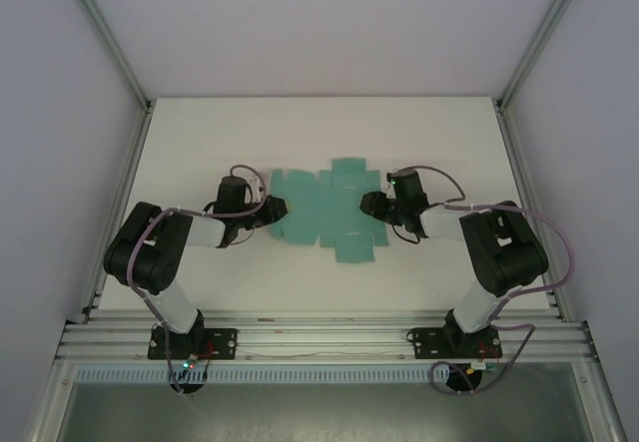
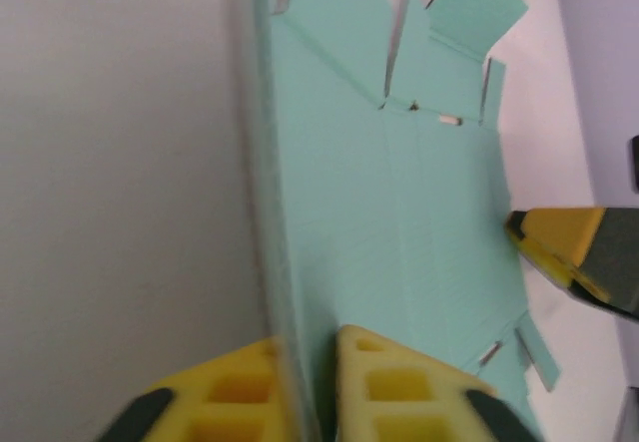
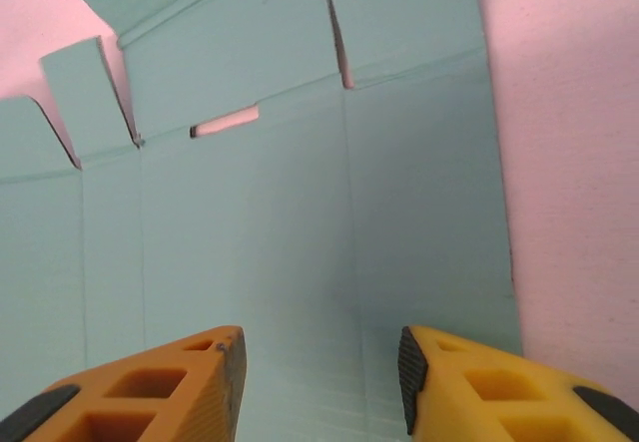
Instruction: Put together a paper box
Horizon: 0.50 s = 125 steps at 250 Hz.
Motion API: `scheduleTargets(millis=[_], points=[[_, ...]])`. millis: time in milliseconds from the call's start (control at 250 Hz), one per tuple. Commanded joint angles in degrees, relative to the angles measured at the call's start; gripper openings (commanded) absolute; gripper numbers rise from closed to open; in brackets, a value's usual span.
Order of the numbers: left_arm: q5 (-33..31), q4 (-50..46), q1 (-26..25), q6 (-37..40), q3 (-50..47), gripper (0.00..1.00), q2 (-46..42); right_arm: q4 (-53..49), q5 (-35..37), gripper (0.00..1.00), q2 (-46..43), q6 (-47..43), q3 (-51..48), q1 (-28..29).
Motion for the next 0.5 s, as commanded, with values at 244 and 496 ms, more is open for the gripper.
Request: scheduleTargets(millis=[244,496], points=[[4.29,6.86,-0.24,-5.63,1.12,0.0,-10.99,-24.76,-0.65,0.67,-16.68,-6.01,5.74,-4.59],[9.27,6.26,-0.29,-11.04,0.86,0.0,-22.79,-24.46,-11.97,0.87,-32.37,-9.75,1.56,-9.84]])
